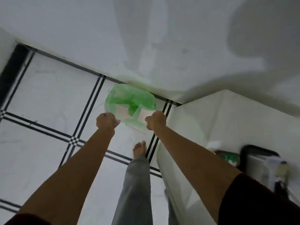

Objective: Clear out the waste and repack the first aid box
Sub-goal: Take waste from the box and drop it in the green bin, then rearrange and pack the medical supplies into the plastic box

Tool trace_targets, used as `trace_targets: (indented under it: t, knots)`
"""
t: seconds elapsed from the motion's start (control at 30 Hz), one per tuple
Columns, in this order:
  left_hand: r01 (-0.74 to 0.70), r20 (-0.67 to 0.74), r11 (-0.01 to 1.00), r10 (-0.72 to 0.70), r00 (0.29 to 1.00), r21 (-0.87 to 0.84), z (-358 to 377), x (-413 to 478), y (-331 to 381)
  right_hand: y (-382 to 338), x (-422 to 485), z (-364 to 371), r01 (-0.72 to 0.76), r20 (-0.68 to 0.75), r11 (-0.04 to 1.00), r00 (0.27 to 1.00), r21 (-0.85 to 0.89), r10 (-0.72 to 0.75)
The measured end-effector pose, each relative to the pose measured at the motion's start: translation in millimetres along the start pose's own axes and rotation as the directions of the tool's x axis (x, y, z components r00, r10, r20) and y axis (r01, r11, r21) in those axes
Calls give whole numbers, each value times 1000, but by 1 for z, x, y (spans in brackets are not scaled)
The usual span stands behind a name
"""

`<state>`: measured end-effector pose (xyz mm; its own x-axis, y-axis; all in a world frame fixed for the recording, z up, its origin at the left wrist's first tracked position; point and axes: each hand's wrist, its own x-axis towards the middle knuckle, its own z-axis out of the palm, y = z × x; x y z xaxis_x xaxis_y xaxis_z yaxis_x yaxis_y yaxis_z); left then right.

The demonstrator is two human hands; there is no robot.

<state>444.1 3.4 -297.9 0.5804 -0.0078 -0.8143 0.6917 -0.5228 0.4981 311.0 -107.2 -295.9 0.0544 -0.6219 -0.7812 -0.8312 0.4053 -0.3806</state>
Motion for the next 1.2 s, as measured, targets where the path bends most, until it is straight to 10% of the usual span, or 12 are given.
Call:
trace_targets:
  t: [0.33,0.53,0.77,1.2]
  knots:
    - [-45,-28,943,58,998,329,37,106,-9,-24,90,67,-57,84,995,994,-84,64]
    - [-320,177,734,268,947,599,39,99,-12,-13,82,67,267,164,862,962,-431,-217]
    - [-534,332,585,424,843,610,44,61,-10,-7,55,48,573,284,566,807,-593,-519]
    - [-745,395,367,672,627,557,55,-152,-3,2,-89,-109,702,145,477,628,-529,-764]
